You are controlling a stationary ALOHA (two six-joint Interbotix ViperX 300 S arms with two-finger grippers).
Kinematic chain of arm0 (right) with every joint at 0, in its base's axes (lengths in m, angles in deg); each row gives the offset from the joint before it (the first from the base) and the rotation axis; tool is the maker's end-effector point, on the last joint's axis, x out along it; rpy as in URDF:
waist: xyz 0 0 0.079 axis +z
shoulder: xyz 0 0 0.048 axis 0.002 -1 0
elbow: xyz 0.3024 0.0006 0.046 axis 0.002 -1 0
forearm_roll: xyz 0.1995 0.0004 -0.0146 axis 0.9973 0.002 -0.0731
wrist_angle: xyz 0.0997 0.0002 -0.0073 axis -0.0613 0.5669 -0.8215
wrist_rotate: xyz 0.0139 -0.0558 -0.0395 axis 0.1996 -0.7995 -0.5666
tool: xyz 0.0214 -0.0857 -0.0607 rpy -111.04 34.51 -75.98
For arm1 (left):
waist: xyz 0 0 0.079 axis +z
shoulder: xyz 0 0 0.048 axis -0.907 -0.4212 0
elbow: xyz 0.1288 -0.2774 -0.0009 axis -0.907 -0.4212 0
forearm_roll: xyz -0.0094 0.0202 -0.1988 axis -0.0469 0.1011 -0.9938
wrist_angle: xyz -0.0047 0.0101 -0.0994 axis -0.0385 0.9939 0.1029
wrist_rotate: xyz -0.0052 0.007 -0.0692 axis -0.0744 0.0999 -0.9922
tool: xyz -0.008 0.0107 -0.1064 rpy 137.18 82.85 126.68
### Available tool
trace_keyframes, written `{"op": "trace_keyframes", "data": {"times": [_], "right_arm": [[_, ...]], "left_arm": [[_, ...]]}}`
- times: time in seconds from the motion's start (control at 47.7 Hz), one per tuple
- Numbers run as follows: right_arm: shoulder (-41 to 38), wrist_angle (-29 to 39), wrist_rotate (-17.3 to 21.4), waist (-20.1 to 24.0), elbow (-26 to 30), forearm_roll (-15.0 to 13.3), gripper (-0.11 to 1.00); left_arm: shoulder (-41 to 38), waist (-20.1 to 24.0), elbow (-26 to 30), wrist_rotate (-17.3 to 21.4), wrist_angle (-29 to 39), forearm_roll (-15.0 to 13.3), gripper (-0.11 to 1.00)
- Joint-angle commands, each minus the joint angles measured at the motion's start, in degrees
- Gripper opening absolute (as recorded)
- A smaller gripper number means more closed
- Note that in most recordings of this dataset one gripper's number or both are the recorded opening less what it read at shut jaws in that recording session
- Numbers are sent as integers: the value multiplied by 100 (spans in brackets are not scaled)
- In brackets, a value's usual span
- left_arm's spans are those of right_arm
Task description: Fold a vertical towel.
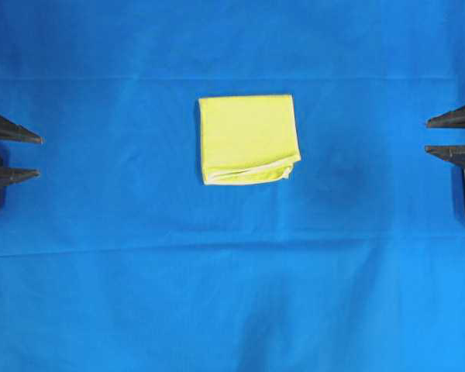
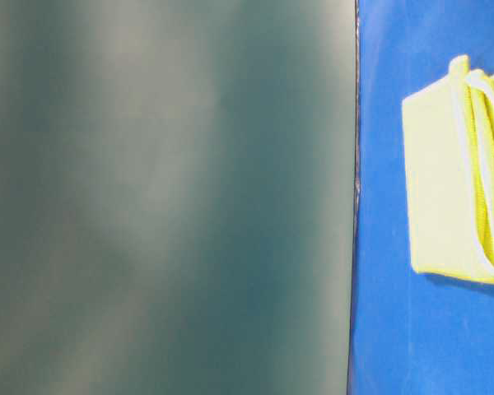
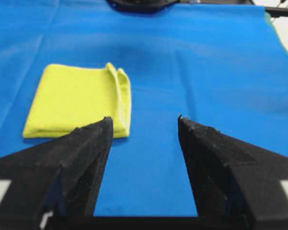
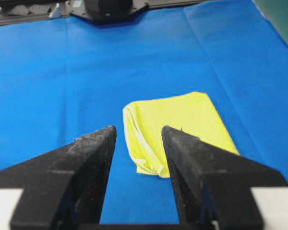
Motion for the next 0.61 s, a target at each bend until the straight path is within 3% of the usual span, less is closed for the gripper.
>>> {"op": "trace_keyframes", "data": {"times": [0.0,0.587], "right_arm": [[-44,-70,9,-9,70,9,50],[-62,-35,18,-18,53,0,50]], "left_arm": [[-44,26,62,0,-9,0,54],[-35,26,70,0,0,0,54]]}}
